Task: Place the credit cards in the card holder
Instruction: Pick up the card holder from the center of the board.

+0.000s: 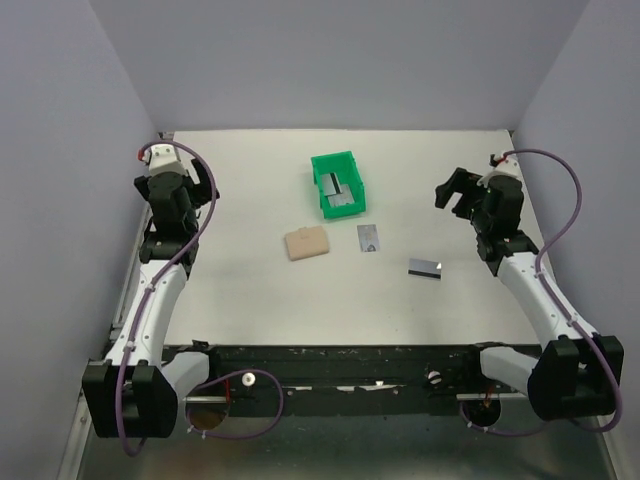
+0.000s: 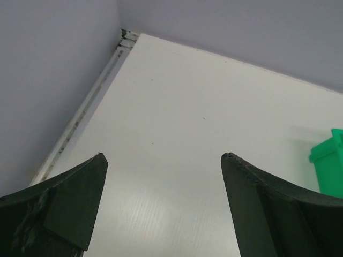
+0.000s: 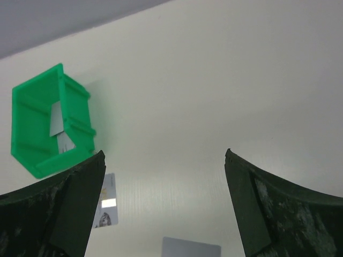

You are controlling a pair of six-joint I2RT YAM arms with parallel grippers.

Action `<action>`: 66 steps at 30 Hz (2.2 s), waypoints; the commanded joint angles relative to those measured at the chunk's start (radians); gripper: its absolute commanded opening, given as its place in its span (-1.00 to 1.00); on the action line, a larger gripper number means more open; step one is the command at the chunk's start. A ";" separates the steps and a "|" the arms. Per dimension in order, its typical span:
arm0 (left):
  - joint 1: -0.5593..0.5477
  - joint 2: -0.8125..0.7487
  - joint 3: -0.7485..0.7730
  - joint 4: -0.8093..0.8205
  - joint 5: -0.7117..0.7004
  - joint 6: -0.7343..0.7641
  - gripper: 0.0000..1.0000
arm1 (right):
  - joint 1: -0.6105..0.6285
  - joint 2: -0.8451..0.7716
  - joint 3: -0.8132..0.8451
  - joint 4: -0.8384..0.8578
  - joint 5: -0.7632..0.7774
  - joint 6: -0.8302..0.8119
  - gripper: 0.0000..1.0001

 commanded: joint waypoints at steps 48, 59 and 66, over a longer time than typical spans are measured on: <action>-0.381 0.496 -0.265 0.353 0.286 -0.499 0.08 | 0.536 0.902 0.385 0.104 -0.450 0.208 0.34; -0.382 0.538 -0.265 0.366 0.287 -0.504 -0.02 | 0.562 0.896 0.342 0.180 -0.529 0.244 0.04; -0.384 0.536 -0.276 0.376 0.327 -0.507 -0.08 | 0.565 0.832 0.287 0.222 -0.533 0.259 -0.63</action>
